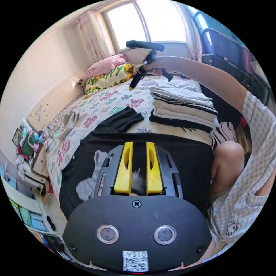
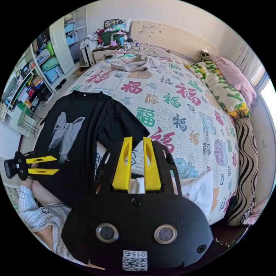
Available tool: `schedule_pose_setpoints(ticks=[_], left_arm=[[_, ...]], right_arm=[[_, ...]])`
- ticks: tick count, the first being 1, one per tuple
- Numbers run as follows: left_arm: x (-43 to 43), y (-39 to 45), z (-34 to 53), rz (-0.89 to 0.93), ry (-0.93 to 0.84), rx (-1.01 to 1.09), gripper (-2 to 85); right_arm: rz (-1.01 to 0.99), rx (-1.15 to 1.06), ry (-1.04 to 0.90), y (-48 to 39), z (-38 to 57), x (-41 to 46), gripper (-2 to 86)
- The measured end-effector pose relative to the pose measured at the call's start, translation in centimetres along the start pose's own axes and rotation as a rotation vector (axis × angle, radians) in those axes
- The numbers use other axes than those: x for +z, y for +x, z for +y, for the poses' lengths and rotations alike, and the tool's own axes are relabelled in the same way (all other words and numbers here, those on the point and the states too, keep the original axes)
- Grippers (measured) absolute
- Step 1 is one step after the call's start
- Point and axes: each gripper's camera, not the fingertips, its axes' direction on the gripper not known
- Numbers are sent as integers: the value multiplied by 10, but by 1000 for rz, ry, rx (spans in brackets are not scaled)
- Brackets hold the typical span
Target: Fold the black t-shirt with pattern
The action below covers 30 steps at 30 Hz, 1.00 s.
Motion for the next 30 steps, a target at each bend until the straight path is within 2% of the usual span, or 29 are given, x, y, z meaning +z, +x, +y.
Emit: schedule_pose_setpoints(ticks=[5,9,11,14,16,21,26,30], left_arm=[[126,7,-102,10,-8,81,76],[193,2,-132,-2,-91,92,76],[210,-5,-134,51,-84,88,65],[212,-15,-134,108,-56,71,33],[210,-17,-136,109,-40,67,16],[186,-31,-139,119,41,0,2],[111,-93,-104,90,277,-295,-3],[74,-120,-60,85,360,-457,-5]], right_arm=[[-153,68,-132,61,-78,41,100],[-211,94,-206,83,-107,72,100],[-279,125,-256,99,-118,85,96],[-334,175,-223,122,-125,73,61],[-371,170,-170,130,-128,60,6],[-271,151,-57,130,-140,8,-8],[-297,43,156,84,-171,-71,-9],[-349,-105,189,16,-199,-81,-9]])
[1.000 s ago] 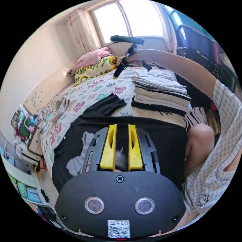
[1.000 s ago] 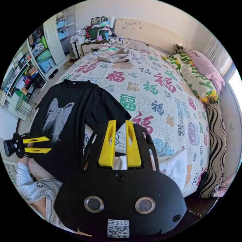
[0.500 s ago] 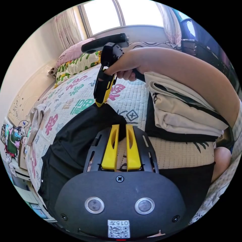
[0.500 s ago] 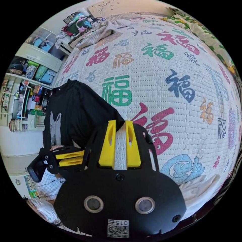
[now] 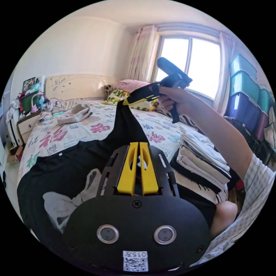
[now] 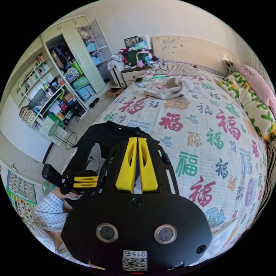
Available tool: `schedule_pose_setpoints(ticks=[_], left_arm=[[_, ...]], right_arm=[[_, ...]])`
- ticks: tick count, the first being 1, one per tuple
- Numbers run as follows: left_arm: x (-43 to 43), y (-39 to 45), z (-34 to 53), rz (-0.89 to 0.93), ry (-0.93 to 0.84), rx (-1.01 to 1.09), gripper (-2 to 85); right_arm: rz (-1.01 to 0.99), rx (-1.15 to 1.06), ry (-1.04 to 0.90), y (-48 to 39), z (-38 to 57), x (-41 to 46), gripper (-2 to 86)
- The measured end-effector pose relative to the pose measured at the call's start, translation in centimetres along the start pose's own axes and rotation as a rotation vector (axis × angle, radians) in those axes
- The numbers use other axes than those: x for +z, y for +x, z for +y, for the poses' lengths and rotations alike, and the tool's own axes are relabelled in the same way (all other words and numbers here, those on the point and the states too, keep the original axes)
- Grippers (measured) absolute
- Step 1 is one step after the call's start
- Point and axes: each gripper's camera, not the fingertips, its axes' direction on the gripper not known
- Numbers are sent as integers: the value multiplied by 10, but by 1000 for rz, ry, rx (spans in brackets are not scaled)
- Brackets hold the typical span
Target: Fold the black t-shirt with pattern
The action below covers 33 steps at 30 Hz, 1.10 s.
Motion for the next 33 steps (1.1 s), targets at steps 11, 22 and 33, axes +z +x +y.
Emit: schedule_pose_setpoints(ticks=[11,22,33], left_arm=[[-47,-41,42,-96,-253,-28,6],[-26,-114,-38,-280,-312,-126,64],[-11,-102,-108,-372,-383,-22,61]], right_arm=[[-24,-401,-258,-119,28,152,90],[-78,-570,-257,-65,166,170,90],[119,-479,-49,-10,197,168,78]])
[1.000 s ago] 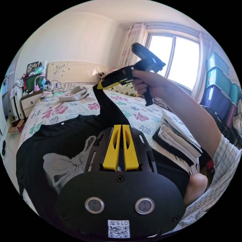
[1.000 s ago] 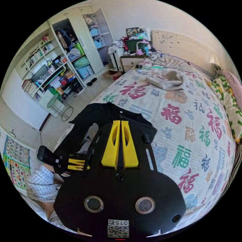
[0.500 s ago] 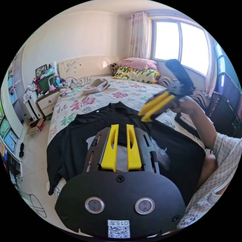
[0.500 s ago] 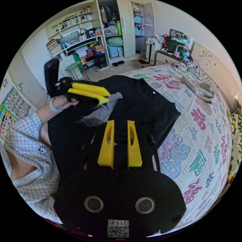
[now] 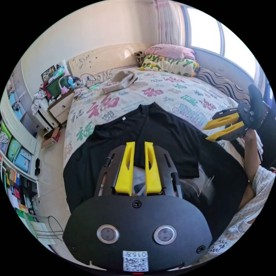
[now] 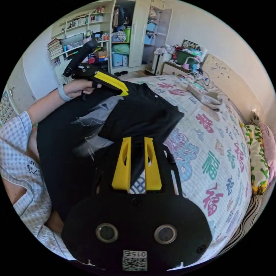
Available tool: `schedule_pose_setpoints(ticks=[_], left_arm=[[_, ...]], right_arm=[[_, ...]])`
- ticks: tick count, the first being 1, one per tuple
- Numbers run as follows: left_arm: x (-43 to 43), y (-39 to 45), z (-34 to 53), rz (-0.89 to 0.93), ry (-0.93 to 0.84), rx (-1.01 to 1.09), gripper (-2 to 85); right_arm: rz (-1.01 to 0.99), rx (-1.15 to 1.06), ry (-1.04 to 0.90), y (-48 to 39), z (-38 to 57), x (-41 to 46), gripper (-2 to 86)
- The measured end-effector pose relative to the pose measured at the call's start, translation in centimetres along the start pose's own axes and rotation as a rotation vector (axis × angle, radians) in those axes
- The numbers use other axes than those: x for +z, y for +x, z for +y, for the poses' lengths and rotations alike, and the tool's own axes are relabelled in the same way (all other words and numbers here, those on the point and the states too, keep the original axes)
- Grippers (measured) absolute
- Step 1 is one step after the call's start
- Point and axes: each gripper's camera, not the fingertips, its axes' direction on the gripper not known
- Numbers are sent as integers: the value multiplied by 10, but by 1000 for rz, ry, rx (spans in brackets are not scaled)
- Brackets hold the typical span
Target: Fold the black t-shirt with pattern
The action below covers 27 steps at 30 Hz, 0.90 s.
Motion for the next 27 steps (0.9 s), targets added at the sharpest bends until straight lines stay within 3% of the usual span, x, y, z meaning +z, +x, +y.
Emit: schedule_pose_setpoints(ticks=[4,9,13,21,27], left_arm=[[-8,12,-75,80,83,34,68],[52,18,-145,149,-58,-11,62],[94,18,-172,217,-176,-51,13],[74,12,-200,148,-55,-93,-2],[37,-3,-196,166,6,-111,15]], right_arm=[[28,-20,-84,-1,7,38,98],[190,-48,-182,-13,4,93,82],[114,-37,-167,-8,8,114,23],[155,43,-232,10,17,154,5],[206,89,-206,12,19,171,71]])
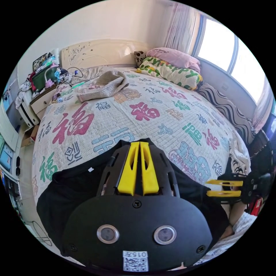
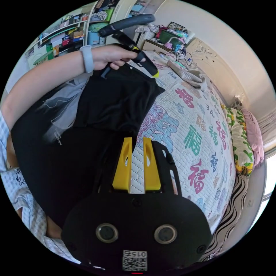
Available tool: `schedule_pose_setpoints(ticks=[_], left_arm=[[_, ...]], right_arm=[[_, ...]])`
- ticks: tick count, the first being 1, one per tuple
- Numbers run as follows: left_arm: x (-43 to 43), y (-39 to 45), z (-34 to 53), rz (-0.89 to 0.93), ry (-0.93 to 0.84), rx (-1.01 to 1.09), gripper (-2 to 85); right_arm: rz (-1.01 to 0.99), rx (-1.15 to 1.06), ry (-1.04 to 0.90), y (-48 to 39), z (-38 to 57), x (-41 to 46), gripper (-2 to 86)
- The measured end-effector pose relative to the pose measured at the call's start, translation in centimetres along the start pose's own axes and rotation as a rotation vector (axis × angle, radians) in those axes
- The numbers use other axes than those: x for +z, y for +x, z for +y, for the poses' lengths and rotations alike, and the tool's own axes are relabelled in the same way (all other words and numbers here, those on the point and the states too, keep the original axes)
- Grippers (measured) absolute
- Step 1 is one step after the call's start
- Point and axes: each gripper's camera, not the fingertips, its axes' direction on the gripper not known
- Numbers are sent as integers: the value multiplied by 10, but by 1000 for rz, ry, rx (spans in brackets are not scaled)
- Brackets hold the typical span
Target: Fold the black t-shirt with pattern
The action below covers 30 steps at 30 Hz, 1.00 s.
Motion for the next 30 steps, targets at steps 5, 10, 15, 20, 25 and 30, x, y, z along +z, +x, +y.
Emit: schedule_pose_setpoints(ticks=[5,10,15,20,25,30], left_arm=[[-77,-21,53,102,-48,92,63],[-112,-47,120,76,-99,68,66],[-111,-56,149,81,-121,81,52],[-137,-69,161,81,-43,65,16],[-150,-80,169,98,-44,55,24],[-221,-100,174,152,80,61,63]], right_arm=[[-172,-14,184,-5,3,-10,76],[-129,-70,228,-32,-4,-2,72],[-342,-273,180,-81,-29,29,64],[-216,-305,80,-109,-45,77,-4],[-257,-307,62,-111,-52,88,4],[-248,-183,134,-96,-65,65,58]])
